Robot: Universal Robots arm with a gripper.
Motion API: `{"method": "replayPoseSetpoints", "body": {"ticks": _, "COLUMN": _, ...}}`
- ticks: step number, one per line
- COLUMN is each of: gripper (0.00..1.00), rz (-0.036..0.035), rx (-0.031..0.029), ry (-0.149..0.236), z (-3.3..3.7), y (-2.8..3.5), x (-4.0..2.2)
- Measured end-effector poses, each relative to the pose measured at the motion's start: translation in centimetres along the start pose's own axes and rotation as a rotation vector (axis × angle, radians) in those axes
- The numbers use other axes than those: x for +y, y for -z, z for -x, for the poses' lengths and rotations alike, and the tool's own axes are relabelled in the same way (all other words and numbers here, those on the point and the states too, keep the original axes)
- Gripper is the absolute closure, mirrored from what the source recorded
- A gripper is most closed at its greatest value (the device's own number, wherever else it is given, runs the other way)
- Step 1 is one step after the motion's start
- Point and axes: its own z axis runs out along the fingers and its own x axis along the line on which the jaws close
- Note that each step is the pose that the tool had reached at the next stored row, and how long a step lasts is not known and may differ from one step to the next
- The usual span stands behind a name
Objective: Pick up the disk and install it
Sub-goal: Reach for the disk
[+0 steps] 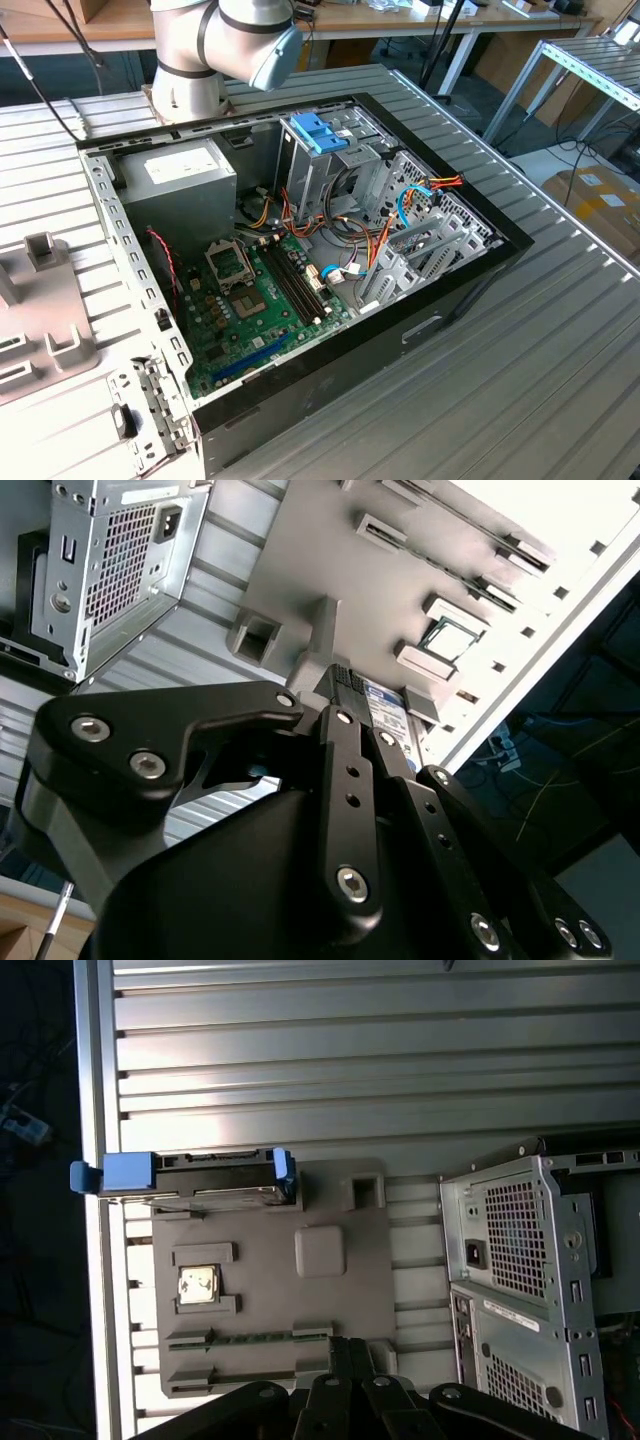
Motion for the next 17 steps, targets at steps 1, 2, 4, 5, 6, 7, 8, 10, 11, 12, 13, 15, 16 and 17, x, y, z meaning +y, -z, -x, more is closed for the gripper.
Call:
{"method": "replayPoseSetpoints", "body": {"ticks": 1, "gripper": 0.89, "rz": 0.0000, "rx": 0.0000, "ry": 0.000, "z": -0.05, "y": 0.00, "x": -0.01}}
{"method": "replayPoseSetpoints", "body": {"ticks": 2, "gripper": 0.89, "rz": 0.0000, "rx": 0.0001, "ry": 0.000, "z": -0.07, "y": 0.00, "x": -0.01}}
{"method": "replayPoseSetpoints", "body": {"ticks": 4, "gripper": 0.89, "rz": 0.0000, "rx": 0.0000, "ry": 0.000, "z": -0.14, "y": 0.00, "x": -0.01}}
{"method": "replayPoseSetpoints", "body": {"ticks": 5, "gripper": 0.89, "rz": 0.0000, "rx": 0.0000, "ry": 0.000, "z": -0.18, "y": 0.01, "x": -0.01}}
{"method": "replayPoseSetpoints", "body": {"ticks": 6, "gripper": 0.89, "rz": 0.0000, "rx": 0.0001, "ry": 0.000, "z": -0.21, "y": 0.01, "x": -0.02}}
{"method": "replayPoseSetpoints", "body": {"ticks": 7, "gripper": 0.89, "rz": 0.0001, "rx": 0.0000, "ry": 0.000, "z": -0.28, "y": 0.01, "x": -0.02}}
{"method": "replayPoseSetpoints", "body": {"ticks": 8, "gripper": 0.89, "rz": 0.0000, "rx": 0.0000, "ry": 0.000, "z": -0.34, "y": 0.01, "x": -0.03}}
{"method": "replayPoseSetpoints", "body": {"ticks": 10, "gripper": 0.89, "rz": 0.0000, "rx": 0.0000, "ry": 0.000, "z": -0.44, "y": 0.01, "x": -0.03}}
{"method": "replayPoseSetpoints", "body": {"ticks": 11, "gripper": 0.89, "rz": 0.0001, "rx": 0.0000, "ry": 0.000, "z": -0.48, "y": 0.01, "x": -0.04}}
{"method": "replayPoseSetpoints", "body": {"ticks": 12, "gripper": 0.89, "rz": 0.0000, "rx": 0.0000, "ry": 0.000, "z": -0.53, "y": 0.01, "x": -0.04}}
{"method": "replayPoseSetpoints", "body": {"ticks": 13, "gripper": 0.89, "rz": 0.0000, "rx": 0.0000, "ry": 0.000, "z": -0.57, "y": 0.02, "x": -0.05}}
{"method": "replayPoseSetpoints", "body": {"ticks": 15, "gripper": 0.89, "rz": 0.0000, "rx": 0.0000, "ry": 0.000, "z": -0.65, "y": 0.02, "x": -0.05}}
{"method": "replayPoseSetpoints", "body": {"ticks": 16, "gripper": 0.89, "rz": 0.0000, "rx": 0.0000, "ry": 0.000, "z": -0.68, "y": 0.02, "x": -0.05}}
{"method": "replayPoseSetpoints", "body": {"ticks": 17, "gripper": 0.89, "rz": 0.0000, "rx": 0.0000, "ry": 0.000, "z": -0.74, "y": 0.02, "x": -0.06}}
